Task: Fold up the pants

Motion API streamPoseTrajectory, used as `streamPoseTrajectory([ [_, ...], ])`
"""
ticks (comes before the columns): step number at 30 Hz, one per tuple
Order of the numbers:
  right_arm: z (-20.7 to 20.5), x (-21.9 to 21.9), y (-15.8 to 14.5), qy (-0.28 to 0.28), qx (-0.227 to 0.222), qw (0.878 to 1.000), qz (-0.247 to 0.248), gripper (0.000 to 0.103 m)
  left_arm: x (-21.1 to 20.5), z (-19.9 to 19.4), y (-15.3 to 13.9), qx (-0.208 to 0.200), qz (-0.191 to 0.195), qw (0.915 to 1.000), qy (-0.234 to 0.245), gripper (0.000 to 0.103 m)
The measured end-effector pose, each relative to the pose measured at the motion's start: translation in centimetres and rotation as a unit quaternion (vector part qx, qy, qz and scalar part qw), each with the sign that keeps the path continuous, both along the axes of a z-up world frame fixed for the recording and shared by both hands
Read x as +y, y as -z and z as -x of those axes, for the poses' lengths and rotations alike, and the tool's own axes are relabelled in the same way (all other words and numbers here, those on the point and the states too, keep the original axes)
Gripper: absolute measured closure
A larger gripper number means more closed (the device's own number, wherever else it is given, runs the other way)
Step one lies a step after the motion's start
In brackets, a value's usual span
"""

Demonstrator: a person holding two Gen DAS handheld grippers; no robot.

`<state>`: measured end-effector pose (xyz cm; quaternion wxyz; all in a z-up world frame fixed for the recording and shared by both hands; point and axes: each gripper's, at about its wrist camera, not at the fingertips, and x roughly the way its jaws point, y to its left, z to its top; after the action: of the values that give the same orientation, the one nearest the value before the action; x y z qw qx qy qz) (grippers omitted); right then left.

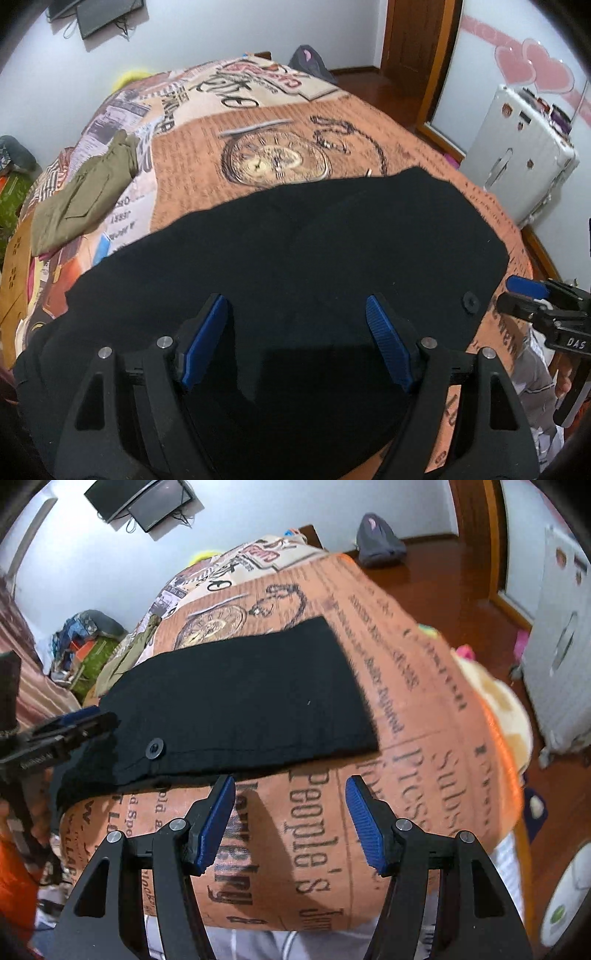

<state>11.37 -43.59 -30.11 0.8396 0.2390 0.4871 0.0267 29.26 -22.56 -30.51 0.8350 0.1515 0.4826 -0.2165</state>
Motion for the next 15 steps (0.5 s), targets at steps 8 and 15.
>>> streamPoseTrajectory([
  [8,-0.4,-0.9,0.2,0.025,-0.015,0.999,-0.044,0.035,0.1,-0.4,0.8,-0.001,0.003,1.0000,-0.009,0.014],
  [15,-1.0,-1.4,0.6,0.044,-0.023,0.997,-0.061,0.033,0.0,-0.3,1.0,-0.008,0.002,0.9999,-0.012,0.011],
])
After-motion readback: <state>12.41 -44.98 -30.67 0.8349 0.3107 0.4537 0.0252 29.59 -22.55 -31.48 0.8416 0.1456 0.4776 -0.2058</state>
